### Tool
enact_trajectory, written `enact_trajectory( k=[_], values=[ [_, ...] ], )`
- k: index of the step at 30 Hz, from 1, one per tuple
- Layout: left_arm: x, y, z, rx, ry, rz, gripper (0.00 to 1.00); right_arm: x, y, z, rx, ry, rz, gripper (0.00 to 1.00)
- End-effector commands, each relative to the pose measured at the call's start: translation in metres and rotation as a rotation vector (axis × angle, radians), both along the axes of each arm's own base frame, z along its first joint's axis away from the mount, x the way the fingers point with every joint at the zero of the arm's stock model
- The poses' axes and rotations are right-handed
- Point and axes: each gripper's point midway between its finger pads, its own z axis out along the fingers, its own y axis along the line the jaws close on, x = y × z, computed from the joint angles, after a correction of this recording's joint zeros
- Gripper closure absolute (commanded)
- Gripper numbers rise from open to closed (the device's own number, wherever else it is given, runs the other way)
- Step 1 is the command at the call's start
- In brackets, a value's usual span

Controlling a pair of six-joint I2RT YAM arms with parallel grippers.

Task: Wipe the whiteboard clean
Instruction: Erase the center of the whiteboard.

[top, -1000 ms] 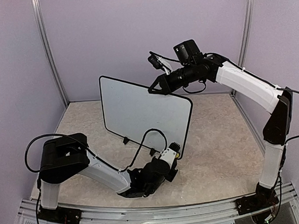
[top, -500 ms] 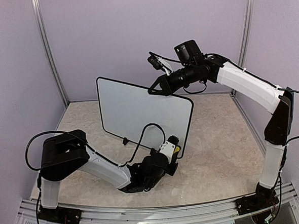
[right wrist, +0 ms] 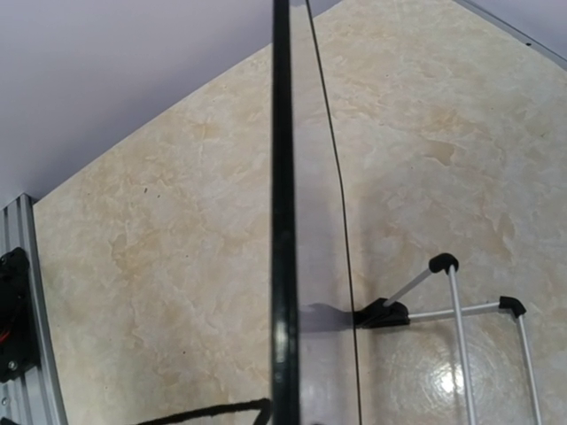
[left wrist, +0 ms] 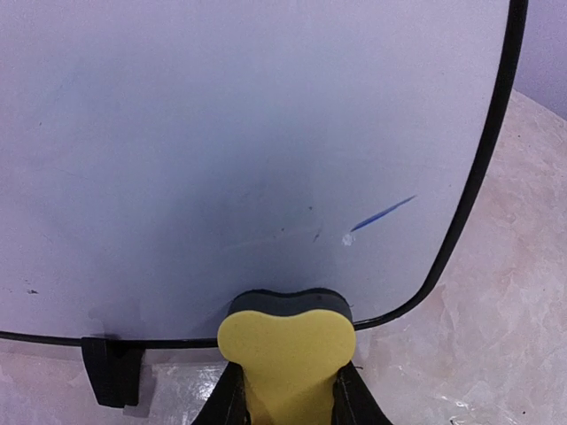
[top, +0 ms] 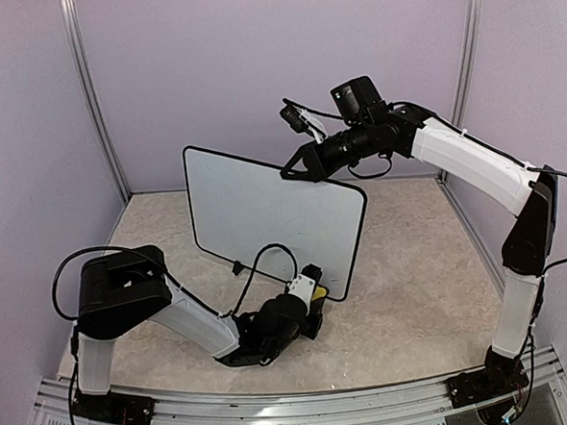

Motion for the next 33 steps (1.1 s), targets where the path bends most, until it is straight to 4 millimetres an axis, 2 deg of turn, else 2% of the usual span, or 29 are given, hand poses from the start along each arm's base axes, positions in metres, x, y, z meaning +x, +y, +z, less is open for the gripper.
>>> enact_trajectory(
  k=[1, 12, 17, 20, 23, 33],
  values=[
    [0.007, 0.006, 0.008, -0.011, -0.025, 0.039, 1.00, -0.043, 0.003, -0.081, -0.163, 0.325, 0.047, 1.00],
    [0.009, -0.029, 0.080, -0.158, -0.117, -0.061, 1.00, -0.042, 0.005, -0.083, -0.162, 0.335, 0.046, 1.00],
    [0.016, -0.027, 0.102, -0.181, -0.149, -0.053, 1.00, -0.042, 0.004, -0.083, -0.164, 0.333, 0.047, 1.00],
    [0.019, -0.023, 0.108, -0.194, -0.149, -0.048, 1.00, -0.042, 0.005, -0.083, -0.165, 0.334, 0.047, 1.00],
    [0.018, -0.020, 0.104, -0.189, -0.138, -0.045, 1.00, -0.041, 0.005, -0.082, -0.164, 0.332, 0.047, 1.00],
    [0.011, -0.004, 0.036, -0.084, -0.042, -0.019, 1.00, -0.040, 0.006, -0.084, -0.173, 0.335, 0.046, 1.00]
  ],
)
